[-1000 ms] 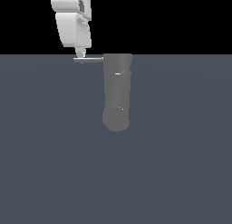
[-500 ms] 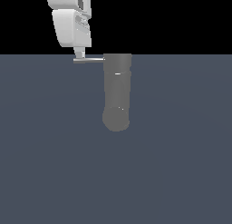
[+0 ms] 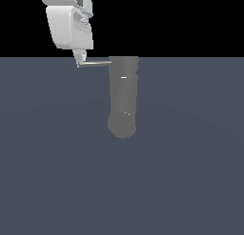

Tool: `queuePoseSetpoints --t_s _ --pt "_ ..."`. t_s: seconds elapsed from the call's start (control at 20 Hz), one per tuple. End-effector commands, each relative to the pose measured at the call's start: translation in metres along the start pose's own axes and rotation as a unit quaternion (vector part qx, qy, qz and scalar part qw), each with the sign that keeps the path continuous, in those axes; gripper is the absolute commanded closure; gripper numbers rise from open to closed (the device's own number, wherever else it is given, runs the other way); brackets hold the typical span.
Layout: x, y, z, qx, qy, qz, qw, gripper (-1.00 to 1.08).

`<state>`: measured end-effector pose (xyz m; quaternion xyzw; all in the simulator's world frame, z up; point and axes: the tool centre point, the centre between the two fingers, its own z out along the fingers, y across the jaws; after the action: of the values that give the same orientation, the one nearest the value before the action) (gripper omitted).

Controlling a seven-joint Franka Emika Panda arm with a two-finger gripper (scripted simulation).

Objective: Turn on the faucet by rotating a designated handle.

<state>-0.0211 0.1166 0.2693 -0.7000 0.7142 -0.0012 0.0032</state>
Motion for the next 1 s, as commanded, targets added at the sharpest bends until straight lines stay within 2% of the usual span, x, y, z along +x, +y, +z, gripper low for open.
queuePoseSetpoints --t_s 0.0,0.05,0.95 --pt "0.003 0.007 0.0 -0.003 0.001 0.002 1.0 1.08" --pt "0.0 0.002 0.0 0.0 0.002 0.0 1.0 1.08" --pt "0.044 0.043 0.0 -0.002 0.002 0.001 1.0 1.08"
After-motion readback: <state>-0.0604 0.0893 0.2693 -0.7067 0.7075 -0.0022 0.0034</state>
